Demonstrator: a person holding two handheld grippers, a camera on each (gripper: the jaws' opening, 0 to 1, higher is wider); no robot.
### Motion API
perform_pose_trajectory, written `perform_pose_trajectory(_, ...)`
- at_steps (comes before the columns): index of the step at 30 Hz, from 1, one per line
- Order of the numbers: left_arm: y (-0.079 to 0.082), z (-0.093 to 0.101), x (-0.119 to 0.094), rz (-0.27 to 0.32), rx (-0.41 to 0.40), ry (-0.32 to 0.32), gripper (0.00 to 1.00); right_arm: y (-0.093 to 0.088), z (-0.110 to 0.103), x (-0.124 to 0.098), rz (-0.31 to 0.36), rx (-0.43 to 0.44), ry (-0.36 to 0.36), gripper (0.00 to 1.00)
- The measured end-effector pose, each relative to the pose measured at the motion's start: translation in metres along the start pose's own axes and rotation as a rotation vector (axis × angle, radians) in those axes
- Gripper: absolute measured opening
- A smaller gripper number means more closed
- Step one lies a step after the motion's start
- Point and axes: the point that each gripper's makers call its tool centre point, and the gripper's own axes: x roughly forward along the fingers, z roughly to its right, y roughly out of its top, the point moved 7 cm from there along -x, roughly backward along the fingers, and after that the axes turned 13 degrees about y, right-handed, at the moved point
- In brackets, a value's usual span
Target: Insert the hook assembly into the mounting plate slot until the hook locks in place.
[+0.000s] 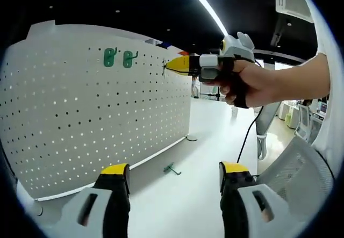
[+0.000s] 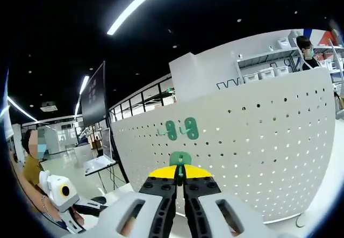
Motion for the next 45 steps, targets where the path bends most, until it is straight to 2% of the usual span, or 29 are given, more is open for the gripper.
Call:
perform_pose_trajectory(2, -0.001, -0.001, 0.000, 0.000, 0.003, 0.005, 0.70, 0.007, 0.007, 0.000, -0.005, -0.077, -0.068, 0.00)
perform_pose_trajectory(3, 0.000, -0.002, -0.001, 0.002, -0.002, 0.006, 0.69, 0.008, 0.005, 0.003, 0.000, -0.049, -0.046, 0.00)
perform_pose_trajectory(5, -0.001, -0.002, -0.001, 0.002, -0.001, 0.009, 0.69, 0.012, 0.008, 0.006, -0.010, -0.087, -0.077, 0.00)
perform_pose_trajectory(20, -0.004, -0.007, -0.005, -0.011, -0.004, 0.019, 0.70, 0.030, 0.034, 0.023, 0.014, -0.121, -0.188, 0.00)
perform_pose_trajectory(39, -0.006, -0.016, -0.012, -0.022, -0.003, 0.044, 0.68, 0.038, 0.047, 0.045, 0.012, -0.252, -0.239, 0.00)
perform_pose_trajectory(45, -0.007, -0.016, -0.014, -0.025, -0.005, 0.048, 0.68, 0.037, 0.050, 0.049, 0.005, -0.268, -0.245, 0.00)
